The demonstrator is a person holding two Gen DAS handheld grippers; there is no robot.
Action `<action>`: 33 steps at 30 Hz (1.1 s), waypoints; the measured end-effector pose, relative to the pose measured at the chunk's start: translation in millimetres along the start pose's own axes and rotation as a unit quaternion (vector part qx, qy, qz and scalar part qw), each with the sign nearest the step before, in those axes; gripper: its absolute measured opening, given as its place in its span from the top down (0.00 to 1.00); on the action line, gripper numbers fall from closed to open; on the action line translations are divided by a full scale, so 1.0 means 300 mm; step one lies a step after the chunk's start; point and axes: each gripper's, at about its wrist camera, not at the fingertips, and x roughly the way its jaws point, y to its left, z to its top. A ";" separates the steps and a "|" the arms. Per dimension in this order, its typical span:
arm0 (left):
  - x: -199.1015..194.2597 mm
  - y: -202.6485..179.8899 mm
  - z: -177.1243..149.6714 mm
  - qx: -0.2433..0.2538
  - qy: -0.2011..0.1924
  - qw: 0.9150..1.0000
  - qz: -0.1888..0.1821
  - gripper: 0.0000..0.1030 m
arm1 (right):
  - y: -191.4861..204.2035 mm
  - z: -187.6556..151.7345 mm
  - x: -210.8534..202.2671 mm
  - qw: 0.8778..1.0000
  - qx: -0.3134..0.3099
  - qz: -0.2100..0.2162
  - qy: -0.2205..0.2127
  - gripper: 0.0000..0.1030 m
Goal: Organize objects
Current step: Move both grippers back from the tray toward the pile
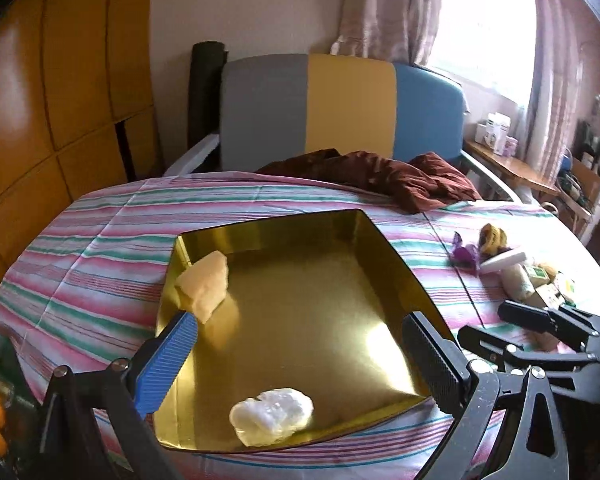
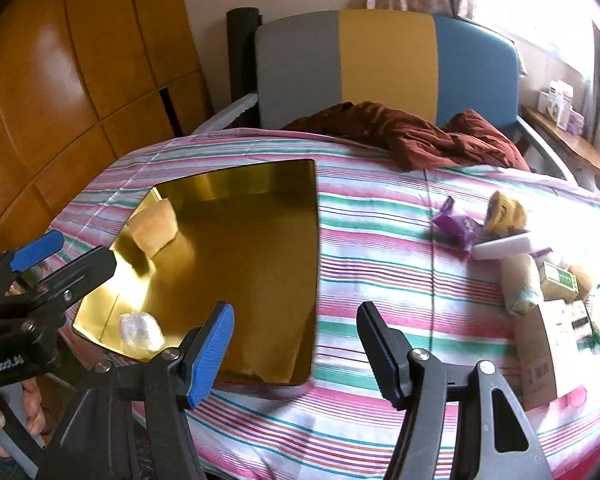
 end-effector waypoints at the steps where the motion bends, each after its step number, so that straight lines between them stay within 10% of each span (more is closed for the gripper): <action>1: 0.003 -0.010 0.001 0.004 0.000 1.000 -0.004 0.00 | -0.015 -0.003 -0.003 1.000 0.005 -0.004 0.001 0.37; 19: 0.053 -0.263 0.030 0.082 0.019 0.992 -0.095 0.00 | -0.511 -0.070 -0.191 0.984 0.138 -0.107 0.023 0.37; 33: 0.138 -0.475 0.041 0.127 0.070 0.975 -0.169 0.00 | -0.875 -0.186 -0.155 0.964 0.026 -0.153 0.216 0.27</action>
